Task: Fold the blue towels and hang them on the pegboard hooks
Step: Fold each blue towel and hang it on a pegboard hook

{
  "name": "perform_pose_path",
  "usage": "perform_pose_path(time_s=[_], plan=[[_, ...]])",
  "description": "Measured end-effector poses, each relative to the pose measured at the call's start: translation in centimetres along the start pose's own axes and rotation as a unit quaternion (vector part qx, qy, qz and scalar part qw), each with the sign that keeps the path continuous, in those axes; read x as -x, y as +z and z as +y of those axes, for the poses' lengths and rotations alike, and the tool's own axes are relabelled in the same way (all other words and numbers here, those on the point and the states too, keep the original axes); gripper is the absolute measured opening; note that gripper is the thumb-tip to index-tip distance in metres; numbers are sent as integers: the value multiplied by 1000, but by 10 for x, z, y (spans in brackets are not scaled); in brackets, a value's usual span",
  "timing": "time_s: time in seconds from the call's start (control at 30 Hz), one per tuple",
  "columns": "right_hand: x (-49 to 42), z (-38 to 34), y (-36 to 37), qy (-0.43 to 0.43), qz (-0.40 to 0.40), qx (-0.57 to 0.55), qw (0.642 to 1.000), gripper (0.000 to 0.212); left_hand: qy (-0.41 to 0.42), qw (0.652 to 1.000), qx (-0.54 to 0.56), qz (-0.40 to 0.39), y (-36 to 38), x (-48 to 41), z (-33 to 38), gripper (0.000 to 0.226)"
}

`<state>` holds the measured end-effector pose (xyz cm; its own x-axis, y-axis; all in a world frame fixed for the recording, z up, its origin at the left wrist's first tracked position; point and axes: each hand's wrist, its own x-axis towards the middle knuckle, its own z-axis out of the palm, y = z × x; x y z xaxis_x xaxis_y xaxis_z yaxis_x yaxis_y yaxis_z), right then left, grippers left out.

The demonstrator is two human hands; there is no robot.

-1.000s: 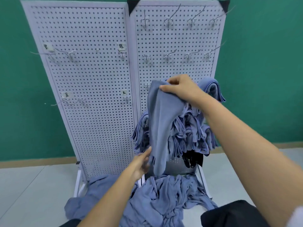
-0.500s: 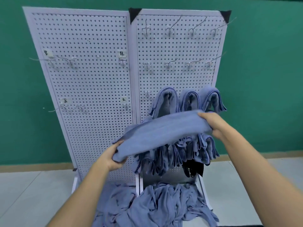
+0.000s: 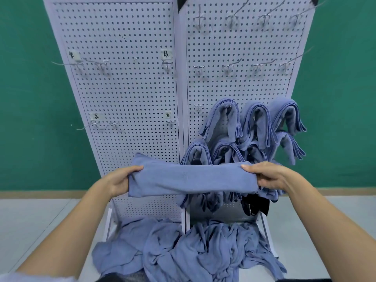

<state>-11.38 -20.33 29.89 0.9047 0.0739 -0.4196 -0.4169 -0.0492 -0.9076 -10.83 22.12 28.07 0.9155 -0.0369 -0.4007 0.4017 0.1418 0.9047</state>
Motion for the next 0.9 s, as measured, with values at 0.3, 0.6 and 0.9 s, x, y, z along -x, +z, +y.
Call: perform_pose_path(time_s=[0.3, 0.6, 0.9], plan=[[-6, -1, 0, -24, -1, 161, 987, 25, 66, 980, -186, 14, -17, 11, 5, 20], [10, -22, 1, -206, -26, -27, 978, 21, 163, 984, -76, -12, -16, 19, 32, 19], [14, -24, 8, -261, 55, -46, 963, 31, 218, 975, -20, -47, -3, 32, 40, 49]])
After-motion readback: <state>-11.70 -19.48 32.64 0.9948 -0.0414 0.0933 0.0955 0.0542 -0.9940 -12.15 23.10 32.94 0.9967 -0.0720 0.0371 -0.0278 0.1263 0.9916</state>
